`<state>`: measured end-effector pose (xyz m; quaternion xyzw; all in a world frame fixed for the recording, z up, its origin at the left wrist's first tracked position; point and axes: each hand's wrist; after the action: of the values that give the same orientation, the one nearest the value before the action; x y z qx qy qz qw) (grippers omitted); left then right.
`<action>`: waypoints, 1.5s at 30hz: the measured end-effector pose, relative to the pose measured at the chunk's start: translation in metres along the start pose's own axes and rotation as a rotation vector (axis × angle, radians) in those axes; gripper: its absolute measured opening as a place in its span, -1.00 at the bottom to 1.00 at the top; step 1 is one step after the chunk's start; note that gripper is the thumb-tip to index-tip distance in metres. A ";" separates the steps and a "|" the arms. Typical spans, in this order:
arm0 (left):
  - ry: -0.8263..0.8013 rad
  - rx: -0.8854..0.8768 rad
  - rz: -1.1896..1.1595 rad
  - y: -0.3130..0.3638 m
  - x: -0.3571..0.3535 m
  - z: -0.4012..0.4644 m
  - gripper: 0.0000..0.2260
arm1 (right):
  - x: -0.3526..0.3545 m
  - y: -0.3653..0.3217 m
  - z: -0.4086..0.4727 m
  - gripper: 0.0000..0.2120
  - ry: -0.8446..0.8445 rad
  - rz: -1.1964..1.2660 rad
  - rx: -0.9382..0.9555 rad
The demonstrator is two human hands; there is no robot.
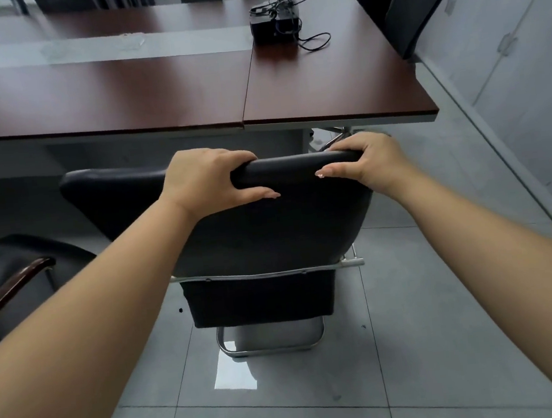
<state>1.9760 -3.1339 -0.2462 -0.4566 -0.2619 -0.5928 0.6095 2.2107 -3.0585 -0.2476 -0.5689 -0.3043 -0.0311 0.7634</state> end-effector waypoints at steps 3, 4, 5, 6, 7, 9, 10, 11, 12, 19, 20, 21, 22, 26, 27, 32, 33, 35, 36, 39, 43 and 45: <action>-0.005 -0.022 -0.046 -0.001 0.002 -0.003 -0.23 | -0.003 0.000 -0.007 -0.63 0.014 0.021 -0.004; 0.010 -0.038 -0.059 -0.003 0.002 -0.004 -0.21 | -0.004 -0.001 -0.010 -0.64 0.019 0.031 0.001; 0.028 -0.049 -0.067 -0.004 0.001 -0.006 -0.21 | -0.006 -0.002 -0.012 -0.66 0.022 0.044 0.003; 0.039 -0.053 -0.076 -0.006 0.002 -0.007 -0.21 | -0.008 -0.003 -0.013 -0.68 0.023 0.060 0.006; 0.039 -0.054 -0.091 -0.008 0.002 -0.008 -0.22 | -0.010 -0.004 -0.015 -0.70 0.019 0.072 0.005; 0.024 -0.057 -0.112 -0.013 0.003 -0.011 -0.21 | -0.016 -0.007 -0.016 -0.69 0.003 0.087 0.001; 0.018 -0.057 -0.121 -0.016 0.004 -0.013 -0.20 | -0.019 -0.009 -0.017 -0.67 -0.001 0.087 -0.002; 0.020 -0.055 -0.127 -0.019 0.005 -0.015 -0.20 | -0.022 -0.011 -0.018 -0.65 -0.003 0.081 0.000; 0.025 -0.052 -0.134 -0.022 0.007 -0.016 -0.19 | -0.025 -0.013 -0.018 -0.64 -0.002 0.069 0.007; 0.000 -0.001 -0.082 -0.018 0.011 -0.025 -0.09 | -0.027 -0.014 -0.026 -0.65 0.023 0.053 -0.011; -0.013 0.007 -0.076 -0.017 0.013 -0.029 -0.09 | -0.030 -0.015 -0.030 -0.67 0.022 0.058 -0.007; -0.037 0.016 -0.070 -0.016 0.015 -0.030 -0.10 | -0.030 -0.015 -0.032 -0.68 0.014 0.054 -0.009; -0.066 0.031 -0.062 -0.015 0.017 -0.032 -0.13 | -0.030 -0.015 -0.034 -0.67 0.001 0.044 -0.010; -0.232 0.135 -0.162 -0.010 0.025 -0.035 -0.40 | -0.026 -0.013 -0.040 -0.54 0.006 0.100 -0.080; -0.269 0.170 -0.224 -0.009 0.028 -0.035 -0.48 | -0.025 -0.012 -0.043 -0.48 0.009 0.136 -0.114; -0.063 0.519 -0.796 0.019 0.049 -0.039 -0.85 | -0.015 0.001 -0.070 -0.39 0.050 0.238 -0.236; -0.030 0.534 -0.875 0.029 0.053 -0.042 -0.90 | -0.013 0.005 -0.075 -0.41 0.071 0.248 -0.260; -0.040 0.498 -1.050 0.053 0.060 -0.048 -0.94 | -0.013 0.013 -0.085 -0.46 0.109 0.269 -0.315; -0.093 0.461 -1.134 0.067 0.060 -0.049 -0.93 | -0.012 0.019 -0.092 -0.49 0.131 0.289 -0.345; -0.288 0.371 -1.183 0.101 0.048 -0.055 -0.91 | -0.020 0.037 -0.112 -0.66 0.149 0.389 -0.414; -0.492 0.402 -1.146 0.134 0.024 -0.070 -0.91 | -0.033 0.054 -0.133 -0.87 0.043 0.473 -0.479; -0.529 0.486 -1.115 0.144 0.015 -0.076 -0.93 | -0.036 0.061 -0.137 -0.89 -0.028 0.485 -0.480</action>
<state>2.0995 -3.2241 -0.3030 -0.2323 -0.7260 -0.6114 0.2123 2.2642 -3.1691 -0.3397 -0.7884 -0.1545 0.0882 0.5888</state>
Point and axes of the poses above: each hand's wrist, its own z-axis towards the middle knuckle, its own x-axis out of the back of the hand, y = z × x, and after that the axes turned 14 degrees about z, right-handed
